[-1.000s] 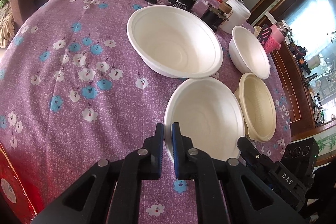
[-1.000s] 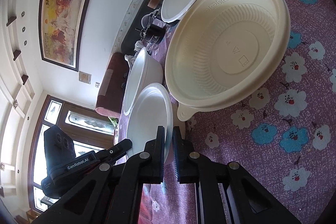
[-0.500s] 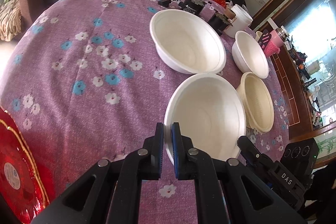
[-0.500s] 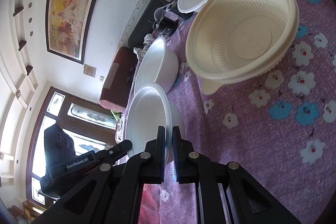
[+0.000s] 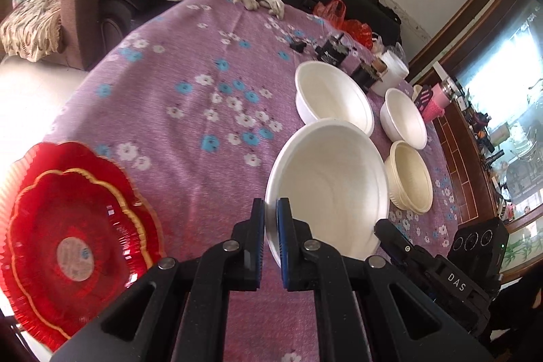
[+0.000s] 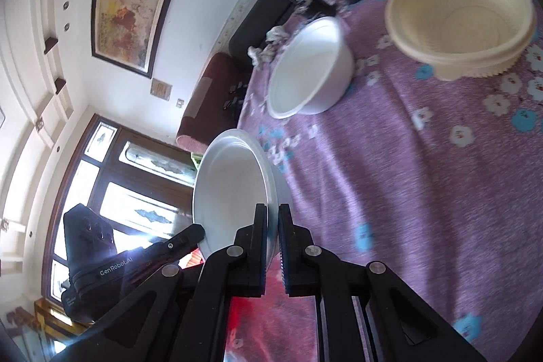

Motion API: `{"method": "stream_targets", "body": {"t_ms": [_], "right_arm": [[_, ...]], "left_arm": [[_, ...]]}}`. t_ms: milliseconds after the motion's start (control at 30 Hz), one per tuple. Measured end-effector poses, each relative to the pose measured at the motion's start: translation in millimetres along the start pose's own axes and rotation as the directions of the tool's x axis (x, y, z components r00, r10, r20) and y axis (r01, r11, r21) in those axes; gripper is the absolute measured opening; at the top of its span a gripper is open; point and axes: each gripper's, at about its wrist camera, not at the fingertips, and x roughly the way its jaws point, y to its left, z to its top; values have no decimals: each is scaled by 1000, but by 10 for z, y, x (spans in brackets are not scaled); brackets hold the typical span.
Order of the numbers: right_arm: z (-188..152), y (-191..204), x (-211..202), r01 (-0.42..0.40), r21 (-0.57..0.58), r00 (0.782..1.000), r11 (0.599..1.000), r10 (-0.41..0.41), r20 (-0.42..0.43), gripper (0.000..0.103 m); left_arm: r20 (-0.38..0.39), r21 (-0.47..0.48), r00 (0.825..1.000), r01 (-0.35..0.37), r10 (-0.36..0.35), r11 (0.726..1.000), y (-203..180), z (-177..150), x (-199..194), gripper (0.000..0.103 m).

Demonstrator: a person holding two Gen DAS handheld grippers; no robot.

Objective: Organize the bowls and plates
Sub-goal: 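Carry the white bowl over and lower it into the red plate stack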

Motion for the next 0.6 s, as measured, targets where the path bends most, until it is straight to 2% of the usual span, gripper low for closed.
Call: {"method": "stream_targets", "body": {"t_ms": [167,333,467,600], "right_arm": [[-182,359,159,-40,-57,998,998,37,-50,8],[-418,718,397,-73,-116,991,991,59,-118,8],[-598,933,662,-92,-136,980,986,65,-186,8],[-831,1046,905,-87,-163,968,983,44,-248,8]], "left_arm": [[71,-14,997,-28,29,1000,281,-85,-447,7],[141,-40,987,-79,84,996,593,-174,-901,7],[166,-84,979,-108,121,991,888,-264,-1152,7],[158,-135,975,-134,155,982,1166,-374,-1218,7]]}}
